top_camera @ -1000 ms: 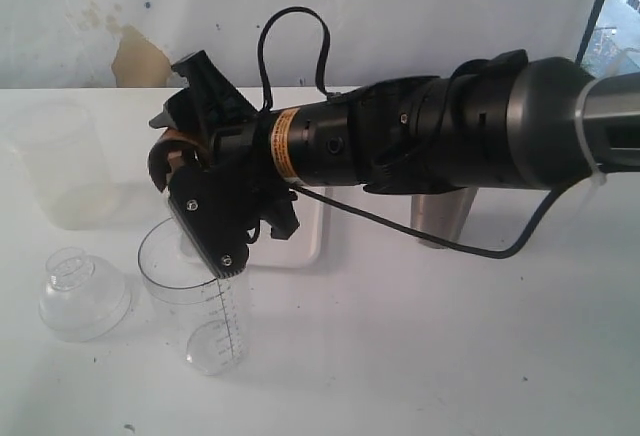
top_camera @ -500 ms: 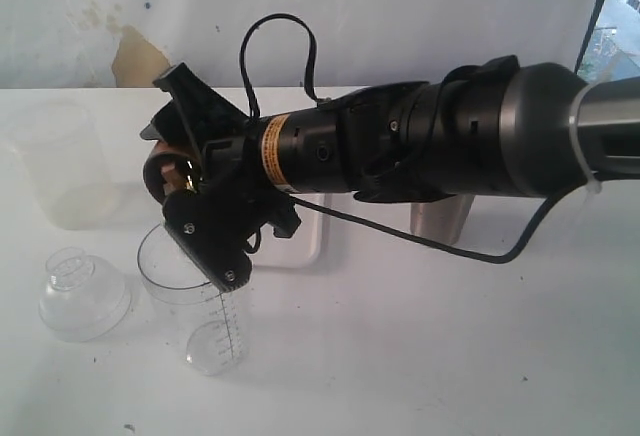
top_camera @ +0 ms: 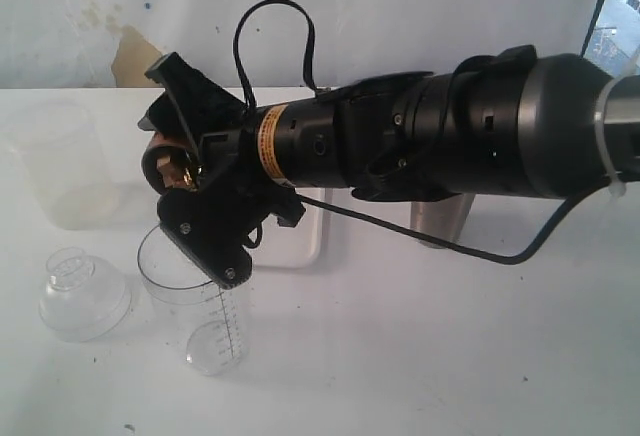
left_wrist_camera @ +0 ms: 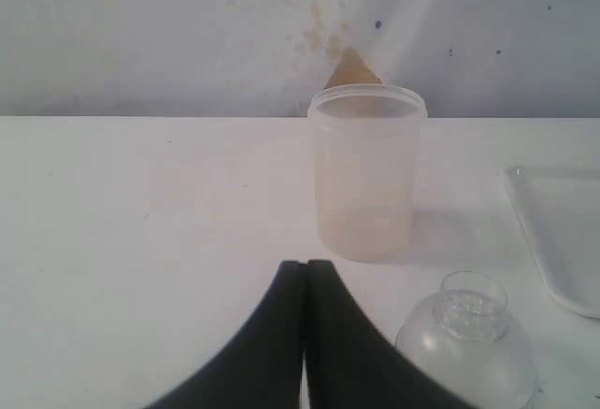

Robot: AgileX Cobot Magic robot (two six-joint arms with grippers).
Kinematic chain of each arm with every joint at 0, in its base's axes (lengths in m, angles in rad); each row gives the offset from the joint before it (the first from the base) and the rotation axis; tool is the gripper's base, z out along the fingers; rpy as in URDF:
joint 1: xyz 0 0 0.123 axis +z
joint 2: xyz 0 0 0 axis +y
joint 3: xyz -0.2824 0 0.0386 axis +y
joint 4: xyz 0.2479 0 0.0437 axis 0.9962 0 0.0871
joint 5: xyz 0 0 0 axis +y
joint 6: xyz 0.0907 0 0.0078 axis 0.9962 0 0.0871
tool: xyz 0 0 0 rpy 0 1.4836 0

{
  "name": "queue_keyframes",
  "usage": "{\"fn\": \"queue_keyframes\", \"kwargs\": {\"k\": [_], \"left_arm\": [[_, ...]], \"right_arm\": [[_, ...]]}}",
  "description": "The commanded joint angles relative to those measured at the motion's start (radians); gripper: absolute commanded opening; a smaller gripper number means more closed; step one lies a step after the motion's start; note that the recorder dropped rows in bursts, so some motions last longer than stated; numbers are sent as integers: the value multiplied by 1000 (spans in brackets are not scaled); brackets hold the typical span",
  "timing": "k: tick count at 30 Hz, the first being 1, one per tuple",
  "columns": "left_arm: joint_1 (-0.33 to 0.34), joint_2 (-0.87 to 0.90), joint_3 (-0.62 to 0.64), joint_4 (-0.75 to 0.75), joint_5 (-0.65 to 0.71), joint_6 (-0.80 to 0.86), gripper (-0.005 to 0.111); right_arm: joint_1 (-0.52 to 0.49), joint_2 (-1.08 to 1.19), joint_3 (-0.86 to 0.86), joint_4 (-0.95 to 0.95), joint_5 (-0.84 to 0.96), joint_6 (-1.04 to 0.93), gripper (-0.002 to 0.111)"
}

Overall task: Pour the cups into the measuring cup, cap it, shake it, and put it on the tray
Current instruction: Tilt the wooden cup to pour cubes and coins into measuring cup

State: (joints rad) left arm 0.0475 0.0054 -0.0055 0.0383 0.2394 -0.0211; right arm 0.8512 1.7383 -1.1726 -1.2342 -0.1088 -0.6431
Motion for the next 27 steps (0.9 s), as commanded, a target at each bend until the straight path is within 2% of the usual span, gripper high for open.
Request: {"fn": "queue_keyframes", "kwargs": {"k": [1, 5, 14, 20, 27], "left_arm": [[-3, -5, 5, 7, -7, -1, 0], [-3, -5, 5, 7, -7, -1, 0], [-3, -5, 5, 7, -7, -1, 0], [-3, -5, 5, 7, -7, -1, 0], [-3, -5, 5, 7, -7, -1, 0]], "right_arm": [[16, -12, -5, 1, 10, -16, 0], [17, -12, -5, 1, 68, -47, 0], [37, -12, -4, 1, 76, -98, 0], [55, -12, -4, -1, 172, -124, 0], [55, -12, -4, -3, 176, -169, 0]]}}
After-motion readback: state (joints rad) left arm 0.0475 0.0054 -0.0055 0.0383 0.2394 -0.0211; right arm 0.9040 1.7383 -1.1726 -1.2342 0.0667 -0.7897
